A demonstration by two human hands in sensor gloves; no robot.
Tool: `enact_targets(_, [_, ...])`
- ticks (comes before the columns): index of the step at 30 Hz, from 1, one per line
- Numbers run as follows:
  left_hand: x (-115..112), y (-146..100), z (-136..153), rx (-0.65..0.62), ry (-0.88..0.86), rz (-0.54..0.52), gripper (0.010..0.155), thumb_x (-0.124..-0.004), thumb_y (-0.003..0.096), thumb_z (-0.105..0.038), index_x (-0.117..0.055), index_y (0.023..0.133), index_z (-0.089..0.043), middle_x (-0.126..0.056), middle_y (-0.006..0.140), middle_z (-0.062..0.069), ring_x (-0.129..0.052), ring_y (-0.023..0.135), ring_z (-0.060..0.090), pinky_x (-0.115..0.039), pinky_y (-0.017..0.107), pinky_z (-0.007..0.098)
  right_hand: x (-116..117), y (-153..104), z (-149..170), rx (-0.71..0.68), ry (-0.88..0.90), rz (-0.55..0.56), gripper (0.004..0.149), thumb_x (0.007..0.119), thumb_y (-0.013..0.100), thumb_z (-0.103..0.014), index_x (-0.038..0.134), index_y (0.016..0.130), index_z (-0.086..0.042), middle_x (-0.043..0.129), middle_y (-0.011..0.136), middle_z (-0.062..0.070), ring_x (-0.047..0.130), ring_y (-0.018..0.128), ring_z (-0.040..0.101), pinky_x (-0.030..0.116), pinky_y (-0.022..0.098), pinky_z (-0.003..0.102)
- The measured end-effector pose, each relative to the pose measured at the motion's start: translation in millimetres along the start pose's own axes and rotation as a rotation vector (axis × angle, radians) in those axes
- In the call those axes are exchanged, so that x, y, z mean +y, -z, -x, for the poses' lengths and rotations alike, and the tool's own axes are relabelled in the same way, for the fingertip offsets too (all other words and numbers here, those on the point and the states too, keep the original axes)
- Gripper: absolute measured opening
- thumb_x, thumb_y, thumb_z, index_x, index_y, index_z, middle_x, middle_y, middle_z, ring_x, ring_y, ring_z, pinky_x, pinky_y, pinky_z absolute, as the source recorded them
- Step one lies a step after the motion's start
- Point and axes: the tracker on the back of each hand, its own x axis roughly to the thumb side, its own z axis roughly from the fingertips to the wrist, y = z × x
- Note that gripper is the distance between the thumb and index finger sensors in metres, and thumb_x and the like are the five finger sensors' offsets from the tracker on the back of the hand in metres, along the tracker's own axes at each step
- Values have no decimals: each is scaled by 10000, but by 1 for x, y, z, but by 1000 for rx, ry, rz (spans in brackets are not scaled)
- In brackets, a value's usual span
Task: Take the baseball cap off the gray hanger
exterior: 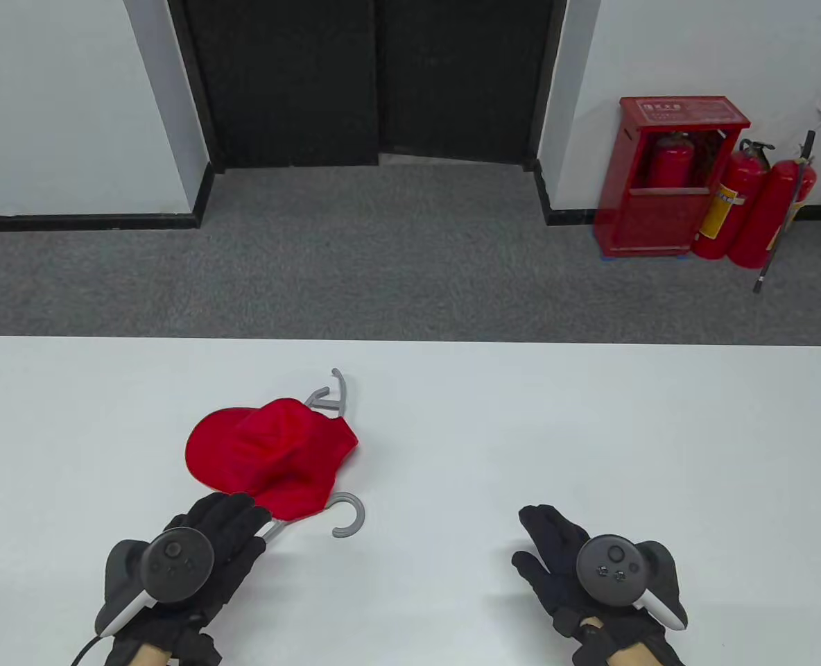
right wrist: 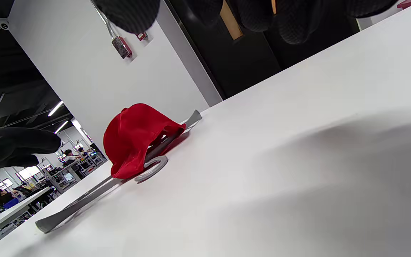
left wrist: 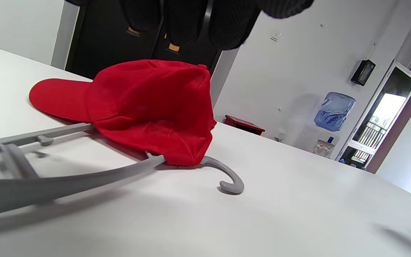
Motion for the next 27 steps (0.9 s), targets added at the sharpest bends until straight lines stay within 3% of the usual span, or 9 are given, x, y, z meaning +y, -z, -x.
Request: enact_targets(27, [-5,0,-2,7,3,-4,551,-665,575,-502,-720,1100,-343,-659,1249,48,-610,1179,419,-470,767,735,2,0,-2,-11,41,-20,679,634,591,-464,467,1149,-115,469,1190,297,581,998,584,499,630,807])
